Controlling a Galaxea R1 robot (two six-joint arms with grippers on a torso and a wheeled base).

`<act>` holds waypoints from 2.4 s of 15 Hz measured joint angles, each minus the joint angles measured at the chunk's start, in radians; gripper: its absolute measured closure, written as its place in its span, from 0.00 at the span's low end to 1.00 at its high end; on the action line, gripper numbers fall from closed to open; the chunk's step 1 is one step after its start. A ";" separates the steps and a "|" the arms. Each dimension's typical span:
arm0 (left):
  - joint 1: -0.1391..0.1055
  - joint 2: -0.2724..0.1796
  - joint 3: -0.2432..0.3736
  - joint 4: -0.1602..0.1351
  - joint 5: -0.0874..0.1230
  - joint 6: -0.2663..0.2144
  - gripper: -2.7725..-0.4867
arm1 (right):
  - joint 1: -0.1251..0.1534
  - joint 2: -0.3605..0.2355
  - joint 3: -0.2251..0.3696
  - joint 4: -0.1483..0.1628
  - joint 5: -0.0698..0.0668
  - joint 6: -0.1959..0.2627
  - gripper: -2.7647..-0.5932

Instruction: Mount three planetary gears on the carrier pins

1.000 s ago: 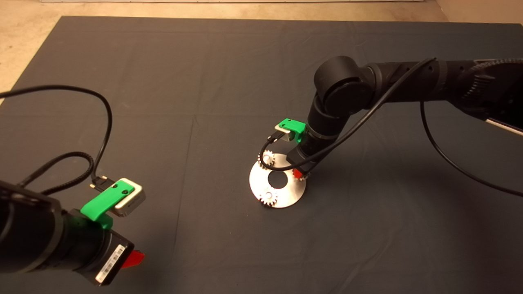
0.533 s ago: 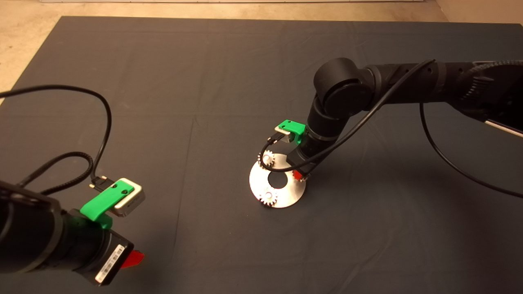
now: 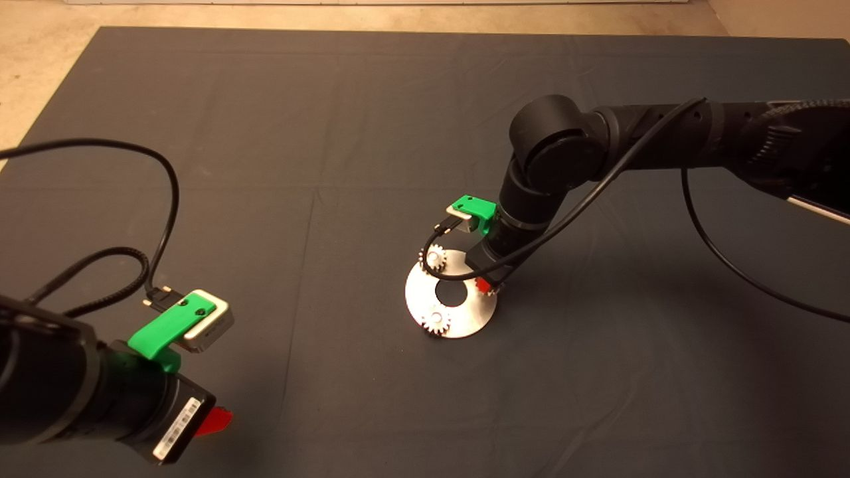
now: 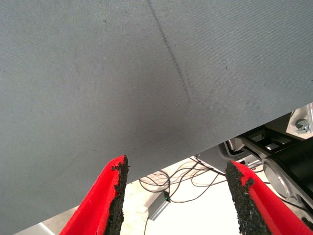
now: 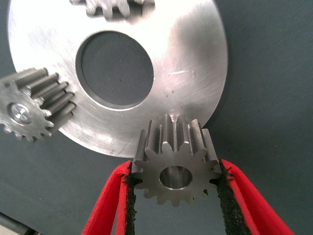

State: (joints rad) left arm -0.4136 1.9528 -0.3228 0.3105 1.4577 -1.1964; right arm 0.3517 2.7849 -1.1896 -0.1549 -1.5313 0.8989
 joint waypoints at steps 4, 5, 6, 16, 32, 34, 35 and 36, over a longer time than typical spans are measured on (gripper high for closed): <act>0.000 -0.001 0.000 0.000 -0.001 0.000 0.63 | -0.027 0.000 -0.004 -0.003 -0.008 -0.004 0.84; 0.000 -0.001 0.000 0.000 -0.001 0.000 0.63 | -0.027 0.000 -0.005 -0.003 -0.008 -0.009 0.84; 0.000 -0.001 0.000 0.000 -0.001 0.000 0.63 | -0.027 0.000 -0.005 -0.003 -0.007 -0.012 0.84; 0.000 -0.006 0.000 0.000 -0.001 0.000 0.63 | -0.027 0.000 -0.010 -0.002 -0.007 -0.032 0.84; 0.000 -0.006 0.000 0.000 -0.012 0.000 0.63 | -0.049 -0.016 0.001 -0.001 0.000 -0.042 0.56; 0.000 -0.005 0.000 0.000 -0.012 0.000 0.63 | -0.048 -0.049 0.031 -0.001 0.002 -0.041 0.52; 0.000 -0.005 0.000 0.000 -0.012 0.000 0.63 | -0.043 -0.077 0.050 0.000 0.005 -0.040 0.52; 0.000 -0.005 0.000 0.000 -0.012 0.000 0.63 | -0.036 -0.116 0.073 -0.001 0.006 -0.037 0.52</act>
State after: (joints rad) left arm -0.4136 1.9474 -0.3228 0.3102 1.4459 -1.1960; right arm 0.3155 2.6693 -1.1164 -0.1557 -1.5249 0.8619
